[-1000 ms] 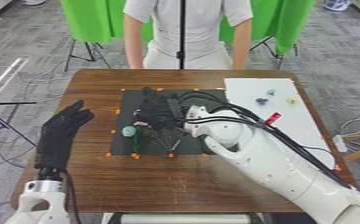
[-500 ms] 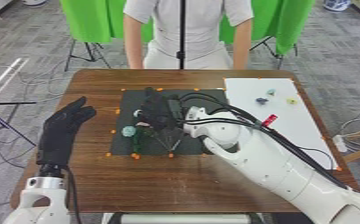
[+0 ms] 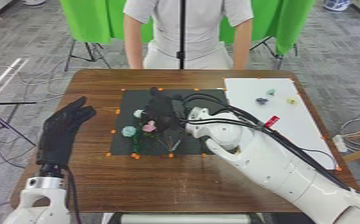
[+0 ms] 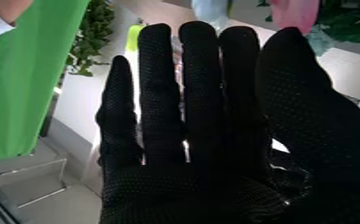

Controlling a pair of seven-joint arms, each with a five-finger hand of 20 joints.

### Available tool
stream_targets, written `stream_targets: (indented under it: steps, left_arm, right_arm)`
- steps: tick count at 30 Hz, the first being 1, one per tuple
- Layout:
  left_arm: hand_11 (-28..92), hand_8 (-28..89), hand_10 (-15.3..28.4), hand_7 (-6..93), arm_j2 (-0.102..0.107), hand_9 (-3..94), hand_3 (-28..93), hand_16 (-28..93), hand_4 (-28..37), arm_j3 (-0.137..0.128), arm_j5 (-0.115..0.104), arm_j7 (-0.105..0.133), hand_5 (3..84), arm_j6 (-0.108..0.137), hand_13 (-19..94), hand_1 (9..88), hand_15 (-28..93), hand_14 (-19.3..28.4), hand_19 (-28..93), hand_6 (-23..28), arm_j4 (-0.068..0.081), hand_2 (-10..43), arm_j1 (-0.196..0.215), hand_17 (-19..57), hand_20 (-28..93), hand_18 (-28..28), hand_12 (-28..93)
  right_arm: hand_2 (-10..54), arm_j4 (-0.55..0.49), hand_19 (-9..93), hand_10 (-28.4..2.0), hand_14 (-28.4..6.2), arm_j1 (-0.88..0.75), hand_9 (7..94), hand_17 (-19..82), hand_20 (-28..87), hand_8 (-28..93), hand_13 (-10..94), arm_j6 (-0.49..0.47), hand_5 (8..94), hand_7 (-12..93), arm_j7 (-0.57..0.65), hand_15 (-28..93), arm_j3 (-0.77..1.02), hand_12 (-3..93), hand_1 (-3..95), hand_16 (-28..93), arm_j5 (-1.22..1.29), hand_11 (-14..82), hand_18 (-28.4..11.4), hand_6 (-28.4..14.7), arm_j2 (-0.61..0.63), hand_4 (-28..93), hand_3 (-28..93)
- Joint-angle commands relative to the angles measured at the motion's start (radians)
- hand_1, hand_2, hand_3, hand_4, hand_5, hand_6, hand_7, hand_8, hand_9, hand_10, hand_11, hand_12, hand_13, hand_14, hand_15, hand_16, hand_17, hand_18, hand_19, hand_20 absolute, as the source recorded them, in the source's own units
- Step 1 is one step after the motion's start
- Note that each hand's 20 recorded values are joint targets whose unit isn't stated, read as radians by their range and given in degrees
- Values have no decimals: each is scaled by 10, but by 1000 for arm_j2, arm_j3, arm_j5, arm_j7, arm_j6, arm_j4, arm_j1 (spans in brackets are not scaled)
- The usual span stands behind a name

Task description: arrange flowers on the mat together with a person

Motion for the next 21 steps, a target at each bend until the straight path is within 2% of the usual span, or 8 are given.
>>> stream_targets:
  steps: [1,6,9,11,14,16,19,21]
  left_arm:
    - [169,-45,138,111,-4,460,682,51,-200,2,5,-5,479,-6,357,241,188,188,64,45,4,-62,4,22,160,146,165]
    - [169,-45,138,111,-8,460,681,51,-201,0,6,-7,479,-2,357,241,188,188,64,45,-5,-62,10,22,160,146,165]
    - [169,-45,137,112,-9,460,682,51,-200,6,7,-7,479,-7,357,242,188,188,64,45,-4,-62,9,22,160,146,165]
    - [168,-45,137,111,-7,460,681,51,-201,10,8,-9,480,-13,357,242,188,188,63,45,-8,-62,11,22,160,146,165]
    - [168,-45,137,110,-9,460,680,50,-200,13,16,-11,480,-16,358,243,187,188,62,45,-8,-60,14,24,159,144,165]
    - [168,-45,138,111,-10,460,680,49,-200,17,15,-12,480,-16,357,243,185,188,63,45,-8,-61,14,26,159,142,165]
    - [168,-46,138,110,-11,460,680,49,-199,17,12,-5,481,-13,356,242,182,188,67,46,-14,-61,22,30,162,138,164]
    - [169,-46,138,109,-7,461,679,49,-199,28,14,-9,481,-28,356,243,181,187,79,48,-6,-61,8,43,169,136,164]
  right_arm:
    - [-95,-70,397,-70,-73,-2,683,222,433,-83,563,-29,615,276,39,238,45,200,413,337,30,173,-131,77,33,-283,796]
    - [-95,-247,398,-74,-76,-107,666,217,428,-146,553,-26,606,269,138,228,230,198,401,337,251,169,-132,75,66,-283,809]
    - [-95,-369,402,-79,-80,-246,660,211,427,-149,548,-29,602,266,218,228,403,198,387,337,524,164,-135,70,62,-283,800]
    - [-95,-445,406,-86,-88,-365,656,209,426,-147,544,5,604,257,263,234,515,197,364,336,753,161,-136,63,47,-276,797]
    - [-52,-521,423,-118,-110,-542,654,220,417,-123,537,96,619,222,250,247,636,197,301,313,1065,153,-138,38,16,-212,749]
    - [-4,-549,422,-144,-124,-665,669,243,399,-107,539,46,637,190,189,239,741,195,265,281,1179,154,-130,13,-34,-185,723]
    - [14,-575,243,-155,-132,-787,630,280,367,-85,495,49,608,137,145,151,812,174,224,258,1346,112,-112,-17,-77,-164,720]
    - [16,-601,149,-154,-132,-880,592,284,372,-80,452,-39,578,120,128,123,897,160,201,242,1458,83,-107,-24,-122,-160,736]
